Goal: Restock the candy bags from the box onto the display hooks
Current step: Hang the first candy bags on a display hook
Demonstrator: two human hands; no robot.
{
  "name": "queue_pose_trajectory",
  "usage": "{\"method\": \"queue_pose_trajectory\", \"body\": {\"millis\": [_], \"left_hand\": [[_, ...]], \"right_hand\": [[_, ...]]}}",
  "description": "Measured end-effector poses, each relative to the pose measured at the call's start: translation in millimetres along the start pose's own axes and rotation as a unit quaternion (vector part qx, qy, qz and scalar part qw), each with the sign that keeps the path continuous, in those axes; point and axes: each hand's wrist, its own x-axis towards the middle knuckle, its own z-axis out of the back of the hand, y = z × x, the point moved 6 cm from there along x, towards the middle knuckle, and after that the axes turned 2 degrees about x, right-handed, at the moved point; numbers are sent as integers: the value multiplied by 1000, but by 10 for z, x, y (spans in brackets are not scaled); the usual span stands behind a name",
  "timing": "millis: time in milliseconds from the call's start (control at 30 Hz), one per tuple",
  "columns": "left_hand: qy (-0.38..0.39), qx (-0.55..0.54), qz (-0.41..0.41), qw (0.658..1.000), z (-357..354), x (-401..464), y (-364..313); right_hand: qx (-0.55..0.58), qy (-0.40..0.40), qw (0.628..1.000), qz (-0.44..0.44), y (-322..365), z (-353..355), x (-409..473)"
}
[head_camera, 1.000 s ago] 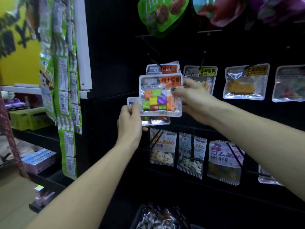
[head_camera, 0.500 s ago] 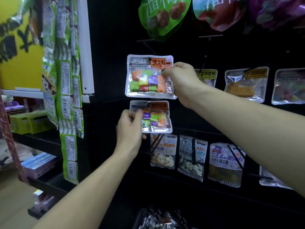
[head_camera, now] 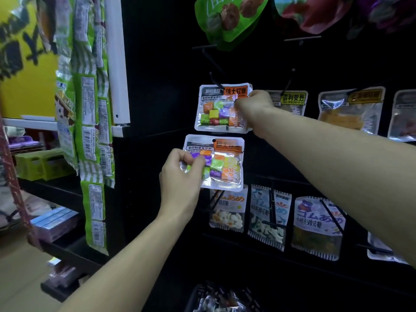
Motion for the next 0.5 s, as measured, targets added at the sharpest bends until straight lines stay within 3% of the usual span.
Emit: {"method": "queue_pose_trajectory", "body": {"millis": [167,367,500], "left_hand": [[-43,-27,-60,997,53,7,-169],[-77,-73,-136,985,4,139,-571],[-82,-71,-167,980,-44,251,-720]], "right_hand": [[-22,-16,999,-17,-98,9,206],[-46,62,995,-68,-363,8,102],[-67,-19,997,-37,-411,238,-67]]}}
